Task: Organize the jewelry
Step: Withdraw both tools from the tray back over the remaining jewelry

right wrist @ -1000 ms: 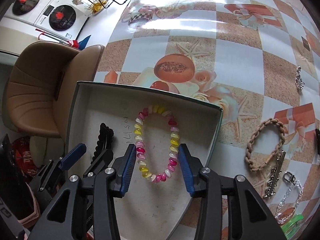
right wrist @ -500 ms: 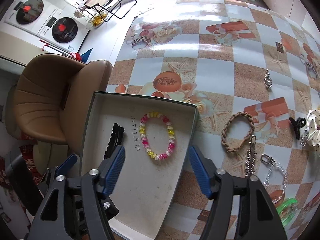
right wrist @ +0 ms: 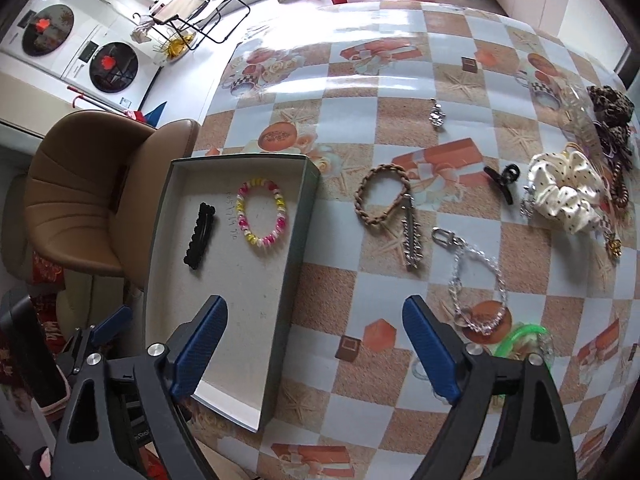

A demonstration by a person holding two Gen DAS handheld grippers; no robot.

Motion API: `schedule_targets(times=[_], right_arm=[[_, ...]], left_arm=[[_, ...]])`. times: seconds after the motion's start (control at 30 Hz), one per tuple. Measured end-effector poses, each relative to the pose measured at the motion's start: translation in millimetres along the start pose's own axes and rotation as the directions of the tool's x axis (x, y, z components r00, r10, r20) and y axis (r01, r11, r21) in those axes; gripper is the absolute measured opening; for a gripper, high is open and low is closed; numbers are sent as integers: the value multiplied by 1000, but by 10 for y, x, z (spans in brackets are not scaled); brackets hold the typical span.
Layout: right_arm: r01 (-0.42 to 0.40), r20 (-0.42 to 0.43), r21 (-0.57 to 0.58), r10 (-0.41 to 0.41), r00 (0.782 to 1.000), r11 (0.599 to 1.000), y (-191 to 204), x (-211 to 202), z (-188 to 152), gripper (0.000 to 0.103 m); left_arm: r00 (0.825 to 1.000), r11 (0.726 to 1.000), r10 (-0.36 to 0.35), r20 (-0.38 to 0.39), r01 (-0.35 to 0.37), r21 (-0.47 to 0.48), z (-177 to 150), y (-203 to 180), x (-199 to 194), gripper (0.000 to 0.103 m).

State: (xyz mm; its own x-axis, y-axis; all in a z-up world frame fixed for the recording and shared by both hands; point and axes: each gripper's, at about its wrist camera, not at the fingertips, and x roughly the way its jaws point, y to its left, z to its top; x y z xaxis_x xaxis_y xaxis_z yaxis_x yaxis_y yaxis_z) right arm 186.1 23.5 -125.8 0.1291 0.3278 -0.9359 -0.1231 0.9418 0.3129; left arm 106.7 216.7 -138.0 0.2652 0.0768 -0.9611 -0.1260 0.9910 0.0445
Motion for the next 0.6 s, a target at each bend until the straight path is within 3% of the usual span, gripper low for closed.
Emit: schedule_targets(times=[0.1, 0.17, 0.6], right_arm=[[9, 14, 24, -10, 1000, 1000, -140, -133, -117, 92], [14, 20, 38, -15, 1000, 999, -227, -220, -192, 102], [35, 128, 103, -48, 991, 994, -751, -691, -629, 103]], left_arm=[[1000, 999, -2, -4, 2, 36, -93, -118, -88, 102], [1000, 999, -2, -7, 2, 46, -144, -184, -141, 102], [999, 994, -42, -21, 44, 104, -319, -621, -365, 102]])
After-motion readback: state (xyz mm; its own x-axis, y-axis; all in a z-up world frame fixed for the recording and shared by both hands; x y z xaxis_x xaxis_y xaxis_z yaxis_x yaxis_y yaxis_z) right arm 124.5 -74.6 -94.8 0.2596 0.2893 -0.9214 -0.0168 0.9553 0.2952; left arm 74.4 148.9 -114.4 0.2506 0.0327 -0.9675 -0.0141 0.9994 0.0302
